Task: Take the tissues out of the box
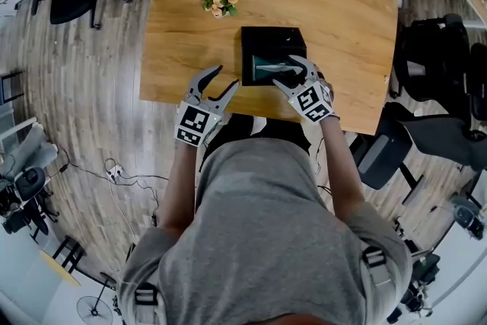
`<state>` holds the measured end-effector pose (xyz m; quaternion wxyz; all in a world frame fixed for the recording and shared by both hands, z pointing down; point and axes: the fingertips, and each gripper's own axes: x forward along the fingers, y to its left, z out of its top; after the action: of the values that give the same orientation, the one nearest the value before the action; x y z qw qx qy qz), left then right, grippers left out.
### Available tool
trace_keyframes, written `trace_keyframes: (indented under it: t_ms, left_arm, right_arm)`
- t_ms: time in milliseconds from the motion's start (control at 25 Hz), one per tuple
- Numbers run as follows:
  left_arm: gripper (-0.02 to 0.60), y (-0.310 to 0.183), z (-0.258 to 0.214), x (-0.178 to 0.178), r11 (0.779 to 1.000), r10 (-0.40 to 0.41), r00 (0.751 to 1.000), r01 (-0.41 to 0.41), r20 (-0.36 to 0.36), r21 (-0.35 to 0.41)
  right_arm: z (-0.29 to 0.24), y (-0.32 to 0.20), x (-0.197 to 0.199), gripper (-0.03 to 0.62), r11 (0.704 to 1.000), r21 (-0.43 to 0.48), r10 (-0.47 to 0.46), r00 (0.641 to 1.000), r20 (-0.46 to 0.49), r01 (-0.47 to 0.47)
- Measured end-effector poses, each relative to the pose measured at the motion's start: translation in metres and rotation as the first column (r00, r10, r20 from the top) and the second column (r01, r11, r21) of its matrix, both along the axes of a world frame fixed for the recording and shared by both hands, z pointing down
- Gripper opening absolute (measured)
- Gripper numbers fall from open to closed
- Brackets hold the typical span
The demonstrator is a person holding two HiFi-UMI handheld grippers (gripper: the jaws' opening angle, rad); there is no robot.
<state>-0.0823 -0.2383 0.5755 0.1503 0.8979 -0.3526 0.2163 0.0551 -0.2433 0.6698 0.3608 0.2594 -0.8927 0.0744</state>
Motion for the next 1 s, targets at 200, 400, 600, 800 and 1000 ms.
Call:
trace_keyframes:
  t_ms: [200,400,600,800,1000]
  left_arm:
    - [0.229,-0.004,0.006,0.000,1.000,-0.019,1.000,0.019,-0.002,-0.013]
    - [0.227,-0.005,0.011,-0.005,0.999,-0.045,0.999,0.045,-0.001,-0.030]
    - [0.227,-0.006,0.012,-0.009,0.998,-0.060,0.998,0.060,0.000,-0.035]
    - [0.222,-0.009,0.015,-0.015,0.997,-0.071,0.997,0.071,0.002,-0.039]
    - [0.222,-0.011,0.016,-0.018,0.996,-0.074,0.997,0.075,0.011,-0.040]
  right_arm:
    - [0.009,-0.004,-0.008,0.325,0.998,-0.030,-0.051,0.999,-0.008,0.051]
    - [0.019,-0.002,-0.017,0.324,0.985,-0.023,-0.170,0.982,-0.082,0.168]
    - [0.028,-0.002,-0.025,0.306,0.968,-0.029,-0.252,0.958,-0.134,0.250]
    - [0.037,0.000,-0.030,0.268,0.946,-0.041,-0.324,0.929,-0.177,0.322]
    - [0.041,0.005,-0.031,0.210,0.940,-0.072,-0.342,0.925,-0.168,0.334]
